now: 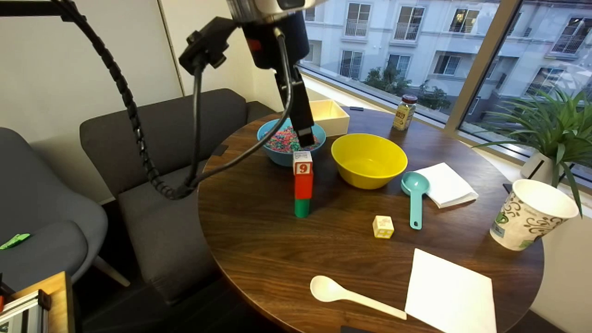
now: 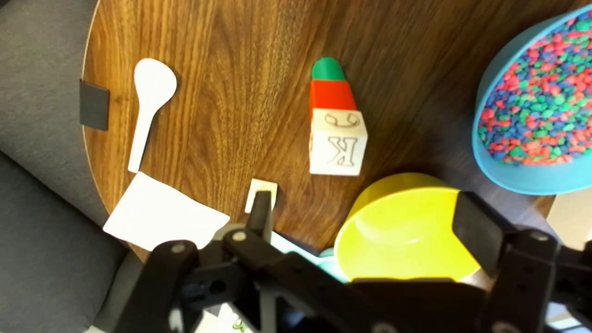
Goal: Pu the green block on the table, then the orange block on the green block and put the wooden block on the orange block
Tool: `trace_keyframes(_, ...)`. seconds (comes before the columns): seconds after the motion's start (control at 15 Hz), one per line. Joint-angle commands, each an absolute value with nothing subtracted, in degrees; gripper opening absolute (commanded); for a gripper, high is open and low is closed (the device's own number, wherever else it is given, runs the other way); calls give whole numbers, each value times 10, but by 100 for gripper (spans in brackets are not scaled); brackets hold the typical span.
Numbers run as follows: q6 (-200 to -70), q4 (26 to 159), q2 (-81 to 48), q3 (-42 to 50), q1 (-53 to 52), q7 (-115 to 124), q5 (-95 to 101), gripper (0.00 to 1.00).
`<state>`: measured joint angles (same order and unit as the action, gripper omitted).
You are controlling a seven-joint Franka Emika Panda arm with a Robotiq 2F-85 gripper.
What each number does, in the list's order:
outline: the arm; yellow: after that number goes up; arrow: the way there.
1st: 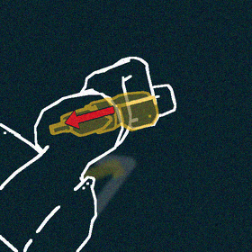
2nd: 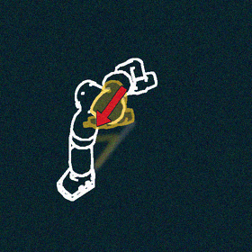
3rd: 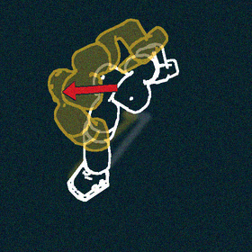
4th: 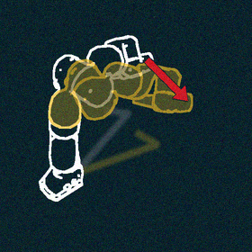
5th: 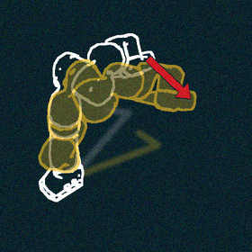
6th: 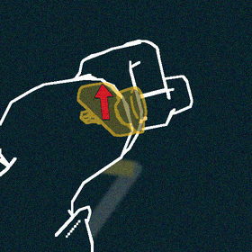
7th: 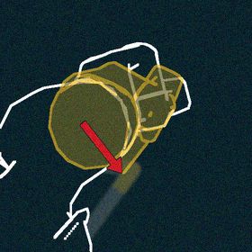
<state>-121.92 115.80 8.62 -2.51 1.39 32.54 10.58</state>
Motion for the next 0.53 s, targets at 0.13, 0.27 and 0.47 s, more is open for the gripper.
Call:
trace_keyframes(0.13, -1198, 1152, 138, -44, 18, 340, 136, 100)
trace_keyframes(0.27, -1215, 1149, 131, -40, 19, 324, 119, 100)
trace_keyframes(0.47, -1215, 1152, 137, -41, 20, 323, 120, 100)
